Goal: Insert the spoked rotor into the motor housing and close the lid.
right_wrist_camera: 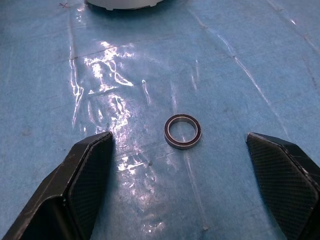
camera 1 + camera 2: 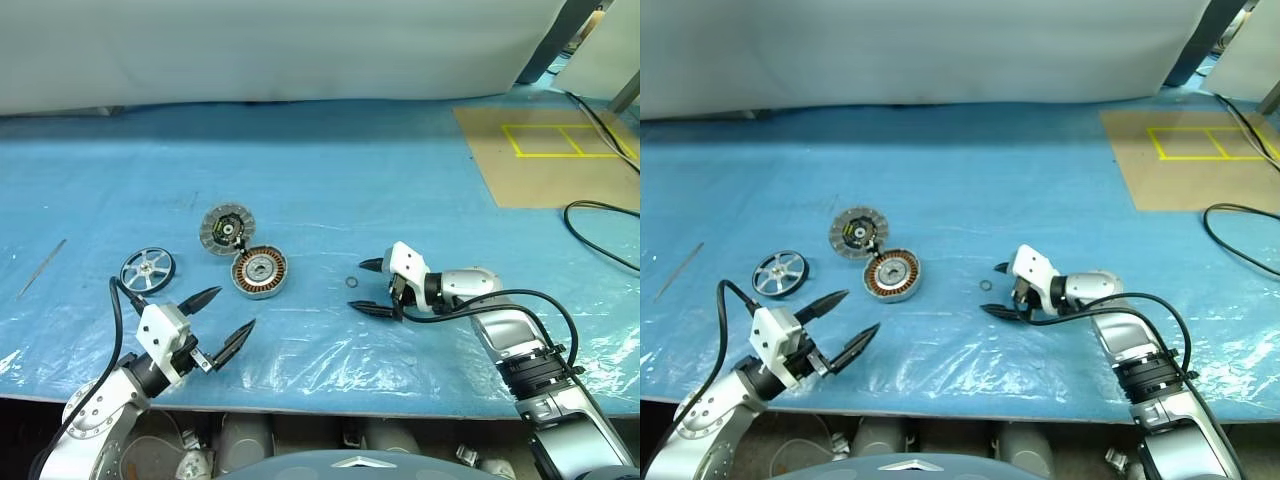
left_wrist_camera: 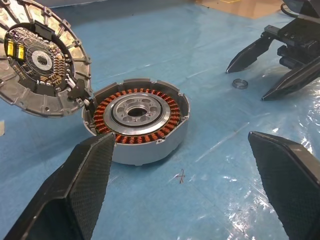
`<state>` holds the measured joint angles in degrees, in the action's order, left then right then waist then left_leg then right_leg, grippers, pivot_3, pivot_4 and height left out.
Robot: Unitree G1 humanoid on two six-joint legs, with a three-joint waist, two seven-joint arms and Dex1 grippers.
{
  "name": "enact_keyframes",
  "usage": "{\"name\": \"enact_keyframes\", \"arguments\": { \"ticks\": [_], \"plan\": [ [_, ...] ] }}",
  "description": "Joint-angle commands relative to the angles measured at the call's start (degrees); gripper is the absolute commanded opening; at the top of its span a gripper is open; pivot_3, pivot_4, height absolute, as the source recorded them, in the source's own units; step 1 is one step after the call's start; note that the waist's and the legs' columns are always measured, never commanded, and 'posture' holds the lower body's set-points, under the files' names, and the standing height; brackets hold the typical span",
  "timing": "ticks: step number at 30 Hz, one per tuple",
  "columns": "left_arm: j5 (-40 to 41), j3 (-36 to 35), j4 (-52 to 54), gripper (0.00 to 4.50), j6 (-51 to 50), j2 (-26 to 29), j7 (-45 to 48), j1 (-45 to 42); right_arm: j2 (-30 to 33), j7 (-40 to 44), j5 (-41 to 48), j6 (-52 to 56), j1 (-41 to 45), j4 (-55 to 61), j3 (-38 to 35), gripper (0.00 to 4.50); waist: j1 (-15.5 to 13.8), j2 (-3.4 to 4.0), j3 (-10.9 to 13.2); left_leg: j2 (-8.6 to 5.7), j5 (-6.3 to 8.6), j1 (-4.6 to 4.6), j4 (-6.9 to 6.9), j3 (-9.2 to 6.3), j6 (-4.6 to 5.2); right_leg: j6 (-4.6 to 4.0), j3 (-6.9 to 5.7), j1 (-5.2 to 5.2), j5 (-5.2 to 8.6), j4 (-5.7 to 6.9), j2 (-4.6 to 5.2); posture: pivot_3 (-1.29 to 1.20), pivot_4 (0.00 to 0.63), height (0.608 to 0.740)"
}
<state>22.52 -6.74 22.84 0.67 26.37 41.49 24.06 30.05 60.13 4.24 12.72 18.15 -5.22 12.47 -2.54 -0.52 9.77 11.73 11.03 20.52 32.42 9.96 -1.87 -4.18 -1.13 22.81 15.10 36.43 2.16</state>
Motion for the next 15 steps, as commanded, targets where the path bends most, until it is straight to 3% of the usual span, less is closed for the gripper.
{"name": "enact_keyframes", "arguments": {
  "ticks": [1, 6, 7, 10, 15],
  "plan": [
    [0.40, -0.51, 2.46, 4.50, -0.39, 0.52, -0.26, -0.01, -0.56, -0.31, 0.53, -0.35, 0.43, 0.19, 0.52, 4.49, 0.00, 0.00, 0.00, 0.00, 0.00, 0.00, 0.00, 0.00, 0.00, 0.00, 0.00, 0.00, 0.00, 0.00, 0.00, 0.00, 0.150, 0.740],
    [0.38, -0.96, 2.21, 4.50, -0.36, 0.61, -0.20, 0.22, -1.21, -0.47, 0.19, -0.79, 0.89, -0.59, 0.96, 4.49, 0.02, 0.00, 0.00, 0.00, 0.00, 0.00, 0.00, 0.00, 0.00, 0.00, 0.00, 0.00, 0.00, 0.00, 0.00, 0.00, 0.150, 0.740],
    [0.29, -0.96, 1.86, 4.50, 0.00, 0.53, -0.10, 0.34, -1.23, -0.46, 0.15, -0.90, 0.95, -0.73, 1.01, 4.31, 0.02, 0.00, 0.00, 0.00, 0.00, 0.00, 0.00, 0.00, 0.00, 0.00, 0.00, 0.00, 0.00, 0.00, 0.00, 0.00, 0.150, 0.740],
    [-0.02, -0.85, 0.79, 4.50, 1.06, 0.28, 0.27, 0.66, -0.91, -0.43, -0.37, -1.76, 1.20, -1.75, 1.38, 3.61, 0.01, 0.00, 0.00, 0.00, 0.00, 0.00, 0.01, 0.00, 0.00, 0.00, 0.00, -0.01, 0.00, 0.00, 0.00, 0.00, 0.150, 0.740],
    [-0.34, -0.91, -1.23, 4.50, 3.18, -0.03, 1.20, 1.25, -0.33, -0.25, -0.75, -2.74, 1.29, -2.56, 1.51, 2.00, 0.01, 0.00, 0.00, 0.00, 0.00, 0.00, 0.01, 0.00, 0.00, 0.00, 0.00, -0.01, 0.00, 0.00, 0.00, 0.00, 0.150, 0.740]
  ]
}}
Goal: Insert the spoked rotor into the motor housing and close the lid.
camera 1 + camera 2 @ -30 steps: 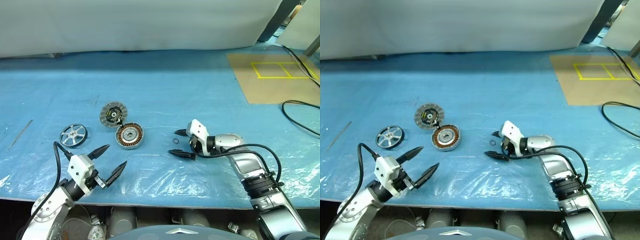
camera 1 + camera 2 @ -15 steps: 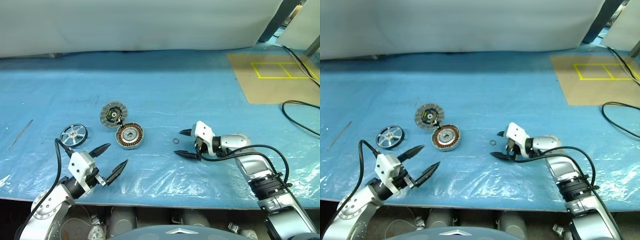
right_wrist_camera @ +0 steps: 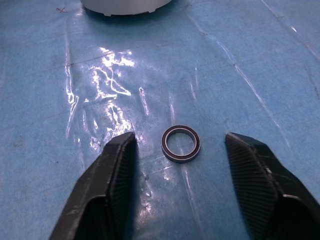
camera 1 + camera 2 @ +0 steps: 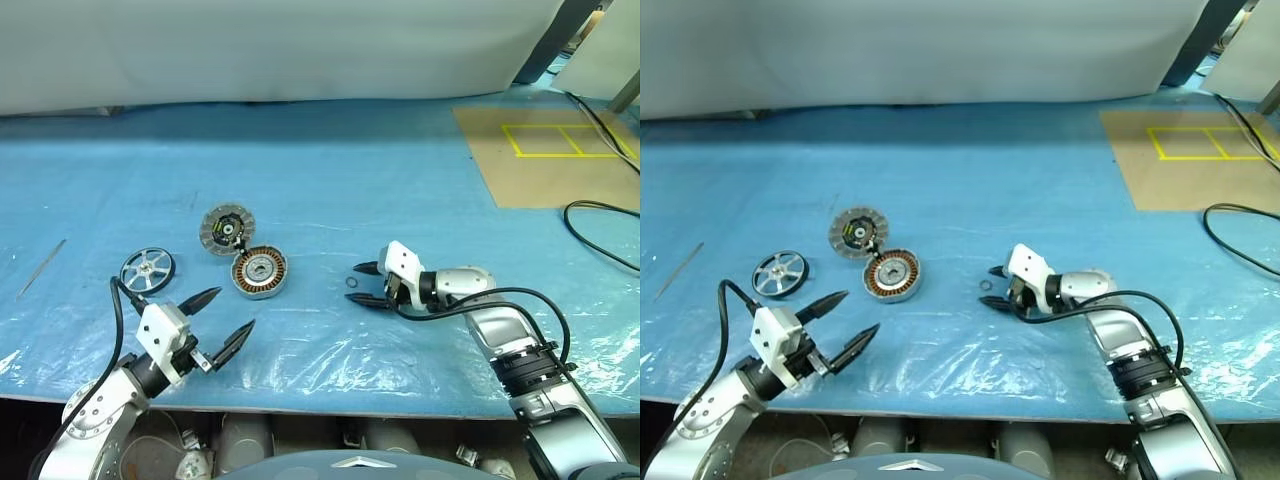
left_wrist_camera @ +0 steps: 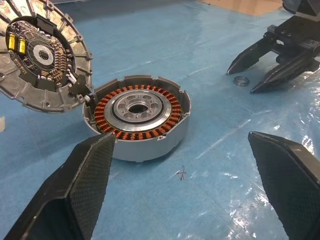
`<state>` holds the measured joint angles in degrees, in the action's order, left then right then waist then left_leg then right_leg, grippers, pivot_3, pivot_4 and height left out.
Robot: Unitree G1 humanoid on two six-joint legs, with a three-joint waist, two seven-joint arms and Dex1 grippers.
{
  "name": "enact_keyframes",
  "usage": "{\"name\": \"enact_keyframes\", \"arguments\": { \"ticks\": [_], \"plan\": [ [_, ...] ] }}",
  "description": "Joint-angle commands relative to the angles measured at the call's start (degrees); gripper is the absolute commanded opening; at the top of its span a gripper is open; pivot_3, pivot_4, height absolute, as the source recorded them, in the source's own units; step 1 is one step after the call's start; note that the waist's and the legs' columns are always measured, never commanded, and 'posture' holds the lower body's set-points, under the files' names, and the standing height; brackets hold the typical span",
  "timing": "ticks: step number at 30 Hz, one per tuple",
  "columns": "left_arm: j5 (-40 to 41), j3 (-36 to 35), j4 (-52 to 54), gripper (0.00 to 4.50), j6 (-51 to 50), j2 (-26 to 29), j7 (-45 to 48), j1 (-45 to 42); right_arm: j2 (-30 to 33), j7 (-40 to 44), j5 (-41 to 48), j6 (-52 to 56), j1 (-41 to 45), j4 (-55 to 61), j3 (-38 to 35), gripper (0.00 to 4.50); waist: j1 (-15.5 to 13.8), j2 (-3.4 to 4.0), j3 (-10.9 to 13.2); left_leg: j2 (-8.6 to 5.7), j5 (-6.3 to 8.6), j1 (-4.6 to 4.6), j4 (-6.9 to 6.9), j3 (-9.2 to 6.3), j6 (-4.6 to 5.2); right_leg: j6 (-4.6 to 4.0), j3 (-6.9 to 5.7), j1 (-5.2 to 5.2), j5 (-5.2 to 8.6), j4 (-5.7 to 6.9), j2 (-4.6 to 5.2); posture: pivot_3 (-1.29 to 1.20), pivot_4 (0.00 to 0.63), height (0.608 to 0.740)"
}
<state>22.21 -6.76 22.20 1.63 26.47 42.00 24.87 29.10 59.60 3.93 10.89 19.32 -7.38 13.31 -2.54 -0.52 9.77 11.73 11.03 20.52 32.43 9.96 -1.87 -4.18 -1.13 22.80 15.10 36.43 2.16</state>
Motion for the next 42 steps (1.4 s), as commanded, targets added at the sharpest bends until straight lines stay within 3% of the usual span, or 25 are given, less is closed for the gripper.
{"name": "enact_keyframes", "arguments": {
  "ticks": [1, 4, 5, 10, 16, 24, 32, 42],
  "plan": [
    [-0.05, -0.91, -0.93, 4.50, 2.52, -0.13, 0.83, 0.39, 0.64, 0.25, -0.52, -1.11, 0.18, -0.62, 0.70, 1.67, 0.00, 0.00, 0.00, 0.00, 0.00, 0.00, 0.00, 0.00, 0.00, 0.00, 0.00, 0.00, 0.00, 0.00, 0.00, 0.00, 0.150, 0.740],
    [-0.06, -0.84, -1.54, 4.50, 2.98, -0.01, 0.98, 0.01, 0.54, 0.10, -0.82, -1.48, 0.42, -0.92, 0.88, 0.69, 0.00, 0.00, 0.00, 0.00, 0.00, -0.02, 0.00, 0.00, 0.00, 0.00, 0.00, -0.01, 0.00, 0.00, 0.00, 0.00, 0.150, 0.740],
    [-0.04, -0.85, -1.68, 4.50, 3.04, 0.02, 0.98, -0.19, 0.32, -0.07, -0.77, -1.37, 0.56, -0.83, 0.83, 0.63, 0.00, 0.00, 0.00, 0.00, 0.00, -0.03, 0.01, 0.00, 0.00, 0.00, 0.00, -0.03, 0.00, 0.00, 0.00, 0.00, 0.150, 0.740],
    [-0.32, -0.85, -2.31, 4.50, 3.16, -0.25, 0.37, -1.78, -2.24, -0.37, 0.79, -0.32, 3.99, -1.16, 0.48, 0.63, 0.14, 0.00, 0.00, 0.00, 0.00, -0.12, 0.01, 0.00, 0.00, 0.00, 0.00, -0.10, 0.00, 0.03, 0.00, 0.00, 0.150, 0.740],
    [-1.26, -0.81, -3.10, 4.50, 3.52, -1.51, -1.55, -4.47, -8.72, 0.57, 4.85, 4.24, 15.25, -2.82, -0.38, 0.63, 0.22, 0.02, 0.01, 0.02, -0.01, -0.06, 0.05, -0.01, 0.01, -0.02, 0.01, 0.02, 0.00, 0.17, -0.01, 0.00, 0.150, 0.740],
    [-3.45, -0.61, -7.72, 4.50, 7.07, -2.99, -2.03, -6.24, -18.21, 4.03, 1.32, 6.80, 30.04, -13.79, 7.89, 0.63, 0.06, 0.00, 0.00, 0.04, -0.01, 0.12, 0.04, -0.03, 0.00, -0.04, -0.09, 0.13, 0.00, 0.17, 0.00, 0.00, 0.150, 0.740],
    [-3.70, -1.62, -8.98, 4.50, 9.42, -3.03, -2.77, -6.10, -21.23, 5.17, -4.68, 0.32, 34.07, -24.45, 13.44, 0.63, -0.01, -0.01, 0.01, 0.06, -0.02, 0.37, 0.20, -0.07, -0.04, -0.04, -0.20, 0.24, -0.01, 0.20, 0.05, 0.00, 0.150, 0.740],
    [-4.16, -1.37, -9.29, 4.50, 9.73, -3.01, -3.79, -6.93, -23.90, 4.85, -6.50, -2.99, 34.10, -28.85, 12.82, 0.63, 0.07, -0.01, 0.01, 0.09, -0.01, 0.37, 0.28, -0.08, -0.01, -0.05, -0.19, 0.25, -0.01, 0.27, 0.04, 0.00, 0.150, 0.740]
  ]
}}
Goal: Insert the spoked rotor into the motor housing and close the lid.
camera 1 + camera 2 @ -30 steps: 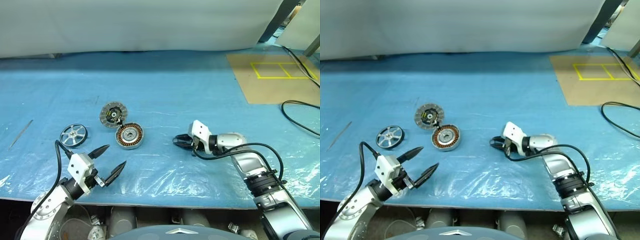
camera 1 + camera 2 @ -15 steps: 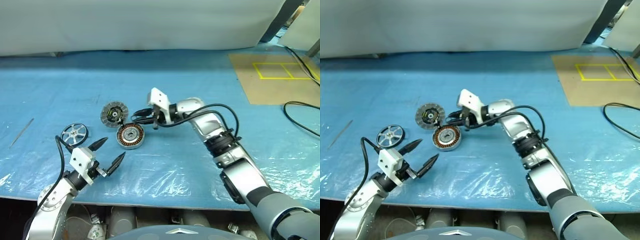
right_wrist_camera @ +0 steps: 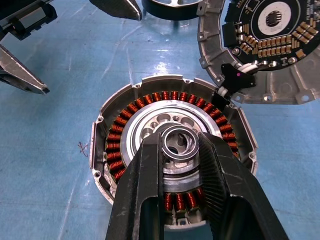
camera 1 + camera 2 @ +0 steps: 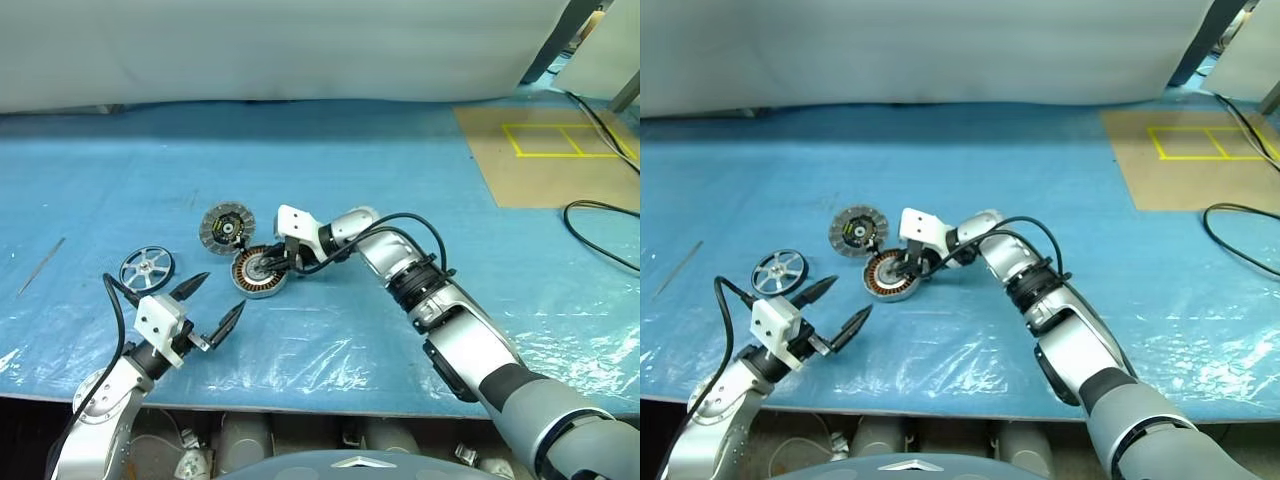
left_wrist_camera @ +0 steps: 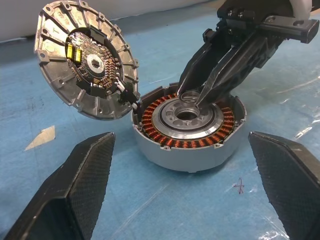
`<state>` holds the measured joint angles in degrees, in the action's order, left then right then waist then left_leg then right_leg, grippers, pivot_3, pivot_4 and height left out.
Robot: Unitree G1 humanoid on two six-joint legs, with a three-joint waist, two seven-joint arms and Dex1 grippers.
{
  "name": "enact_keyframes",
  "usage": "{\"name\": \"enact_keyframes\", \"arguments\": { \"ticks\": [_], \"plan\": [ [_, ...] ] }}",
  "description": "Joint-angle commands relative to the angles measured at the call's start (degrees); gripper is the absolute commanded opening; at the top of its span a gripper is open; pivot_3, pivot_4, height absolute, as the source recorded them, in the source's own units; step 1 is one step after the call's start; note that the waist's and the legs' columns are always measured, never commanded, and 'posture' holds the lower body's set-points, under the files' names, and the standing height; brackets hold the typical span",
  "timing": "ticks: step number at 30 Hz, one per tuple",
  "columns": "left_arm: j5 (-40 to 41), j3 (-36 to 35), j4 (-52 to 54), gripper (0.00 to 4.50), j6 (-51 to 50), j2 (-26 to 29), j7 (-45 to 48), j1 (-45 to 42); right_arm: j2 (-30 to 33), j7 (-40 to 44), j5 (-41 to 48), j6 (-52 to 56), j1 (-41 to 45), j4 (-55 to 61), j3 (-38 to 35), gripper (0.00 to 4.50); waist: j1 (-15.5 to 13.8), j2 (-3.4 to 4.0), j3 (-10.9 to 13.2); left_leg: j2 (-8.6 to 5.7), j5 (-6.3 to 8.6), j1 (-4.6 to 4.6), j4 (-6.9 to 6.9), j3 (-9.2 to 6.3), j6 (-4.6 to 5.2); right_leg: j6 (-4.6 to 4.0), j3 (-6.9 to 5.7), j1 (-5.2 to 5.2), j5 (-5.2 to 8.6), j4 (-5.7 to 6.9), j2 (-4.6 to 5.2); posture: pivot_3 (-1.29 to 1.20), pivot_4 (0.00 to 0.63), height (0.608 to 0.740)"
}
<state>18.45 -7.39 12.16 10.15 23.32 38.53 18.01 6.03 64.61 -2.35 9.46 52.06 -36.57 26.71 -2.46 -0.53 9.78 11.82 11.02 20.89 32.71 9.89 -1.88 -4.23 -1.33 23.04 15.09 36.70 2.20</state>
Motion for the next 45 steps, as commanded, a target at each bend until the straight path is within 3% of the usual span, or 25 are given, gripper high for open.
{"name": "enact_keyframes", "arguments": {
  "ticks": [1, 27, 37, 42, 45],
  "plan": [
    [-0.45, -0.71, 0.70, 4.50, 1.24, 0.12, -0.39, -0.15, -0.89, -0.29, -0.63, -2.07, 1.29, -0.05, -0.38, 0.63, -0.02, 0.00, 0.00, 0.00, 0.00, 0.00, 0.00, 0.00, 0.00, 0.00, 0.00, 0.00, 0.00, 0.00, 0.00, 0.00, 0.150, 0.740],
    [-0.60, -0.83, 1.59, 4.50, 0.82, 0.35, -1.18, 0.39, -2.42, 0.03, -2.63, -4.21, 0.83, -3.89, -0.84, 0.63, -0.03, 0.00, 0.00, 0.00, 0.01, -0.01, 0.03, 0.00, 0.01, -0.01, 0.00, 0.00, 0.00, 0.02, 0.00, 0.00, 0.150, 0.740],
    [-1.00, -0.48, 1.22, 4.50, -0.25, 0.84, -1.21, -0.44, -4.77, 2.08, 4.33, 1.20, 0.98, -0.80, -6.52, 3.98, -0.06, 0.01, 0.00, 0.01, 0.01, 0.00, 0.03, 0.00, 0.01, -0.01, 0.00, 0.01, 0.00, 0.02, 0.00, 0.00, 0.150, 0.740],
    [-1.29, -0.04, -0.19, 4.50, 0.02, 0.67, -0.80, -1.14, -5.25, 0.40, 3.33, 0.89, 0.37, -1.67, -6.45, 3.98, -0.07, 0.01, 0.00, 0.01, 0.00, 0.00, 0.03, 0.00, 0.01, -0.01, 0.00, 0.01, 0.00, 0.02, 0.00, 0.00, 0.150, 0.740],
    [-1.36, 0.03, -0.73, 4.50, 0.41, 0.58, -0.58, -1.10, -5.25, -0.43, 2.42, 0.35, -0.09, -2.31, -5.83, 3.31, -0.04, 0.01, 0.00, 0.01, 0.00, 0.01, 0.02, 0.00, 0.01, -0.01, 0.00, 0.01, 0.00, 0.02, 0.00, 0.00, 0.150, 0.740]
  ]
}}
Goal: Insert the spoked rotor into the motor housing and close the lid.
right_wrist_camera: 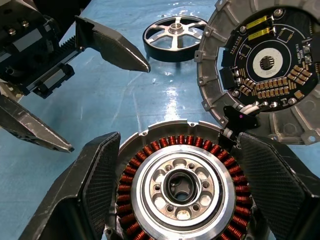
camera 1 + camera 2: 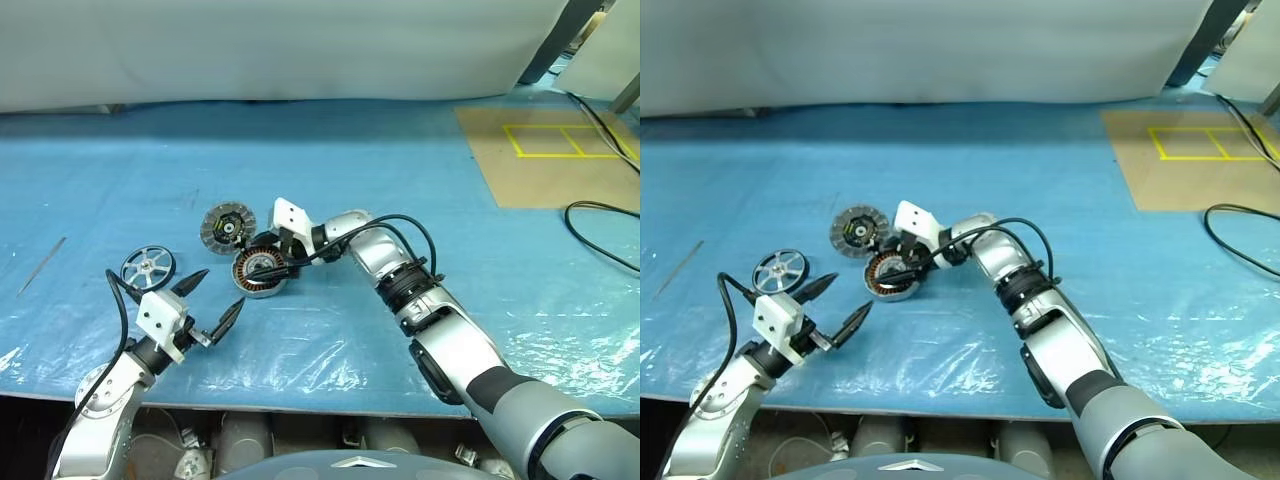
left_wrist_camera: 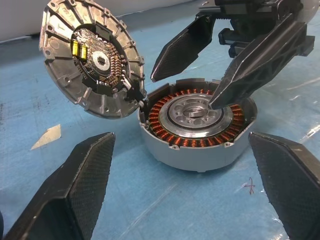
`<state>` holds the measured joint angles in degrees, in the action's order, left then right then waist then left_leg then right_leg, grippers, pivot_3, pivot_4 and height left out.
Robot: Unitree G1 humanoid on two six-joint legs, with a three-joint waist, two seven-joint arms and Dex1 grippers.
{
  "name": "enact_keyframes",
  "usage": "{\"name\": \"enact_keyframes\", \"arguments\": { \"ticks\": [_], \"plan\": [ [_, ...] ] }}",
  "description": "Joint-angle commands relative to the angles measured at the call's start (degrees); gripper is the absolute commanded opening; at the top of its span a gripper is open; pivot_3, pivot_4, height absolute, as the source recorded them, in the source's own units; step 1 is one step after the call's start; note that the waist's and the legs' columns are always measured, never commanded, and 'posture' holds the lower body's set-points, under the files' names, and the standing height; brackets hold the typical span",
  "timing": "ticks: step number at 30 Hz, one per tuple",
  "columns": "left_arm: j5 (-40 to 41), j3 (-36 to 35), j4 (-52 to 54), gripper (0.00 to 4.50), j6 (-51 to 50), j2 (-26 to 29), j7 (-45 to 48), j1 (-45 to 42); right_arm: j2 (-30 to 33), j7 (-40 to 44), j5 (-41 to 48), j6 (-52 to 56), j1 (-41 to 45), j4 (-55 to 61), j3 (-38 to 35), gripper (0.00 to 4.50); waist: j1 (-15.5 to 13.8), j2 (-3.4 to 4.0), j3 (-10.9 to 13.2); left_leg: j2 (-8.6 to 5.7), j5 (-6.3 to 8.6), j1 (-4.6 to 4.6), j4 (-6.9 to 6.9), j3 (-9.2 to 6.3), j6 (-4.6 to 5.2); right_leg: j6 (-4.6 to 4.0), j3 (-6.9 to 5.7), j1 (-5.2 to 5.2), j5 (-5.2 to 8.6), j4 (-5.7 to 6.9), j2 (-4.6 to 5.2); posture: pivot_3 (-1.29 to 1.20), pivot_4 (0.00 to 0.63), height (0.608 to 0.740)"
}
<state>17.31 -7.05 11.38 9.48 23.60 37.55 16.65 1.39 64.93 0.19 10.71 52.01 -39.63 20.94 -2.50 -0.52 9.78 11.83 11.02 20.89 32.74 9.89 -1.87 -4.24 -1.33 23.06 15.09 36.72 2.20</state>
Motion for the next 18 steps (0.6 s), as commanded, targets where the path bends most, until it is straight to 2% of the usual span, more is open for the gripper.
{"name": "enact_keyframes", "arguments": {
  "ticks": [1, 9, 10, 18],
  "plan": [
    [-0.23, -0.31, -0.20, 4.50, 1.33, 0.25, 0.53, 0.43, -0.62, -1.21, -0.59, -1.11, -0.32, 0.48, 0.27, 3.05, 0.01, 0.00, 0.00, 0.00, 0.00, 0.00, 0.00, 0.00, 0.00, 0.00, 0.00, 0.00, 0.00, 0.00, 0.00, 0.00, 0.150, 0.740],
    [-0.42, -0.30, -0.90, 4.50, 1.99, -0.02, 0.95, 0.70, -1.49, -2.71, -1.52, -1.40, -1.26, 0.40, 0.86, 0.17, 0.00, 0.00, 0.00, 0.00, 0.00, 0.00, 0.00, -0.01, 0.00, 0.00, 0.00, 0.01, 0.00, 0.00, 0.00, 0.00, 0.150, 0.740],
    [-0.43, -0.31, -1.06, 4.50, 2.03, -0.03, 1.00, 0.60, -1.65, -2.96, -1.72, -1.57, -1.32, 0.20, 0.96, 0.02, 0.00, 0.00, 0.00, 0.01, 0.00, 0.00, 0.00, -0.01, 0.00, 0.00, 0.00, 0.01, 0.00, 0.00, 0.00, 0.00, 0.150, 0.740],
    [-0.54, -0.13, -1.38, 4.50, 2.07, -0.15, 1.24, 0.48, -0.92, -2.00, -3.76, -1.00, -2.82, 1.16, 3.41, 0.02, 0.02, 0.00, 0.00, 0.00, 0.00, 0.01, -0.01, -0.01, -0.01, 0.00, 0.00, 0.01, 0.00, 0.00, 0.00, 0.00, 0.150, 0.740]
  ]
}}
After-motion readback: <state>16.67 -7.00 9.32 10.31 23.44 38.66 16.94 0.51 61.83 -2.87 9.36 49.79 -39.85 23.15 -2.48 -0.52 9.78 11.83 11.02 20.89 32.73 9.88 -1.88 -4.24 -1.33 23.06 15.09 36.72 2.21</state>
